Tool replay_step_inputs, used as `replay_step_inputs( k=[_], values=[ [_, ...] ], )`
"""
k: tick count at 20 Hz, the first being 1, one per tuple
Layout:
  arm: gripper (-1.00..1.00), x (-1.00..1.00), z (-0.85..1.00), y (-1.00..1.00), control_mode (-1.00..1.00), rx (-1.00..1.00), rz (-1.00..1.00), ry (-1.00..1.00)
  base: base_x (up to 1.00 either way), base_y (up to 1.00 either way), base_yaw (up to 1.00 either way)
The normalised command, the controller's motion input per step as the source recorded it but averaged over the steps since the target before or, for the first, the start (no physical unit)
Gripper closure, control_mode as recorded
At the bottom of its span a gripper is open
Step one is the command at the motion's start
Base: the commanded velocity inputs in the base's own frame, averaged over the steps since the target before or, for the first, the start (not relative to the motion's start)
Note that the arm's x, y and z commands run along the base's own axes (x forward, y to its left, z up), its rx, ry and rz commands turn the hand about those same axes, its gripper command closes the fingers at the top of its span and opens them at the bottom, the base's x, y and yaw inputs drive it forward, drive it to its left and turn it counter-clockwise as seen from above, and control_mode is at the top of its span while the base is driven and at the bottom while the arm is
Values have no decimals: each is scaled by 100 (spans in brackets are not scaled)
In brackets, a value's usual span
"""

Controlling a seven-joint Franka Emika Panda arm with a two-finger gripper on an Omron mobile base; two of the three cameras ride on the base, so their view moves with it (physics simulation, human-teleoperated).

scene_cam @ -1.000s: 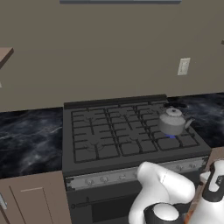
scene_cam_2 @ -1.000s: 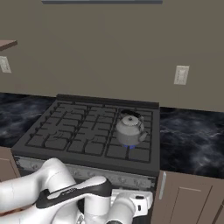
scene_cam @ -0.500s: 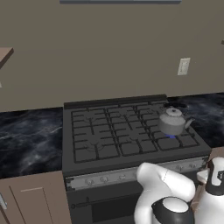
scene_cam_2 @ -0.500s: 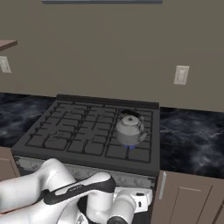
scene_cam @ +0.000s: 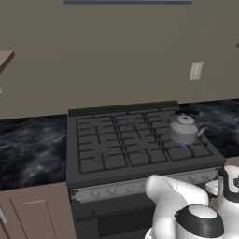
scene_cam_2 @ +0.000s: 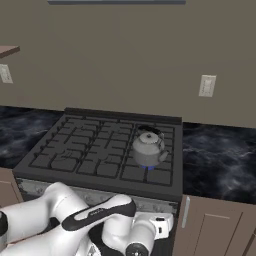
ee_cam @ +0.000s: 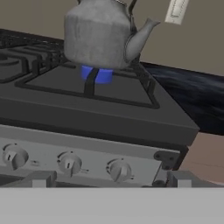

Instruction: The kettle is done boiling. Turn off the stove, then wait for 300 timesteps before moving the kettle to the dining table.

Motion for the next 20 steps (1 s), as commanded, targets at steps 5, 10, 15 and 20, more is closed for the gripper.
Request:
replay_step_inputs(
  k=[5,10,15,20],
  values=[
    [-100,5,-22,0,-100,1,2,-5,0,0,0],
    [-100,12,-16,0,-100,0,2,-6,0,0,0],
    [-100,12,-18,-3,-100,0,0,-5,0,0,0],
    [-100,5,-15,-10,-100,0,0,-5,0,0,0]
  ],
)
